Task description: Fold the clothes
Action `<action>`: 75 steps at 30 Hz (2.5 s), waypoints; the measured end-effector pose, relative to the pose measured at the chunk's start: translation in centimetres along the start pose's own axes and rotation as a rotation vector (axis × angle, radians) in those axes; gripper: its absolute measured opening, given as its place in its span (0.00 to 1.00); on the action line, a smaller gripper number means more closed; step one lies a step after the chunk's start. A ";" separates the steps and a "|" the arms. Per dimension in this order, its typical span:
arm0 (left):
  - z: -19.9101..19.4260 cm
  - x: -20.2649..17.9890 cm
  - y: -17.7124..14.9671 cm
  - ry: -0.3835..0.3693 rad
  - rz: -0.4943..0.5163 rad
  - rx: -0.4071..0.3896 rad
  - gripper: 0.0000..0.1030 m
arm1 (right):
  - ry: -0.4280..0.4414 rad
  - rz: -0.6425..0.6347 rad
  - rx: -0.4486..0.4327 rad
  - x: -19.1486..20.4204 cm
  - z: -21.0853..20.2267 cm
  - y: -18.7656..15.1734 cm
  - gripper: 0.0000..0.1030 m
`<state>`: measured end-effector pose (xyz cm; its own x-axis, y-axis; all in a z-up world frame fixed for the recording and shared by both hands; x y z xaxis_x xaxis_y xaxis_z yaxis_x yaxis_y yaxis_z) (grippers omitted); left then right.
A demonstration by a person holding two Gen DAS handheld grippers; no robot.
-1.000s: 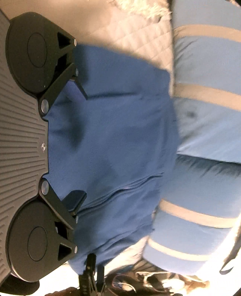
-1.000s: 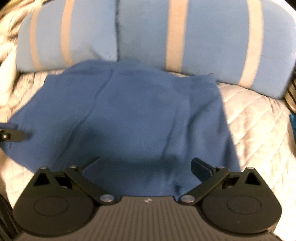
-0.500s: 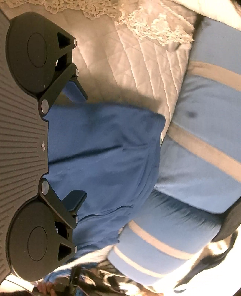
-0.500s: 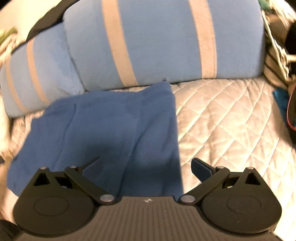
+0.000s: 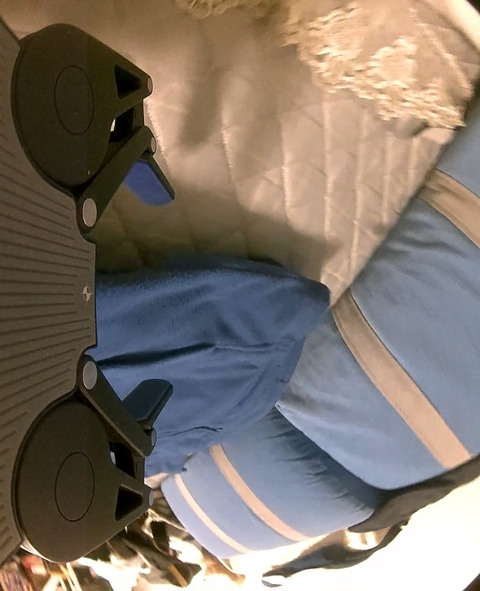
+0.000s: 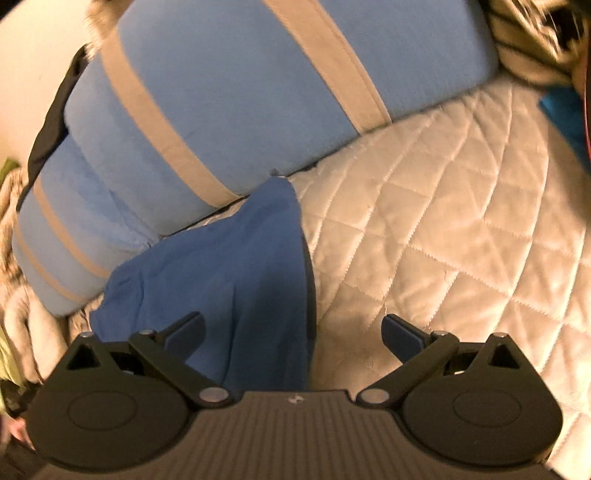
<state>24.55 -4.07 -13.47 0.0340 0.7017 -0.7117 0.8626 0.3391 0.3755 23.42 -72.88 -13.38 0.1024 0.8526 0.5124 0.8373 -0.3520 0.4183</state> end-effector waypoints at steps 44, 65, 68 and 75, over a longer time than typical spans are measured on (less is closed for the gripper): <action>5.9 1.9 0.9 -0.222 -0.142 0.089 0.26 | 0.240 -0.059 0.128 1.3 7.5 -0.1 0.28; -0.4 -11.8 0.4 0.158 0.275 -0.061 0.19 | -0.066 -0.380 -0.148 10.6 -1.9 -1.6 0.20; -1.7 -13.4 0.8 0.167 0.296 -0.091 0.19 | -0.076 -0.397 -0.174 12.3 -3.5 -1.7 0.19; -5.7 -17.2 1.7 0.209 0.388 -0.161 0.19 | -0.109 -0.470 -0.260 16.6 -8.1 -1.0 0.19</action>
<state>22.58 -11.94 2.77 0.2222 0.9014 -0.3717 0.7164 0.1076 0.6893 19.93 -61.52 0.73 -0.1843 0.9713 0.1501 0.6473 0.0050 0.7622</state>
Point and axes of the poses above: each gripper's, at about its wrist camera, not at the fingertips, and z roughly the way its jaws point, x to its left, y to its top, the point moved 5 cm from there along z, roughly the way its jaws point, and after that the axes turned 7 degrees about -y, right-handed, at the moved point
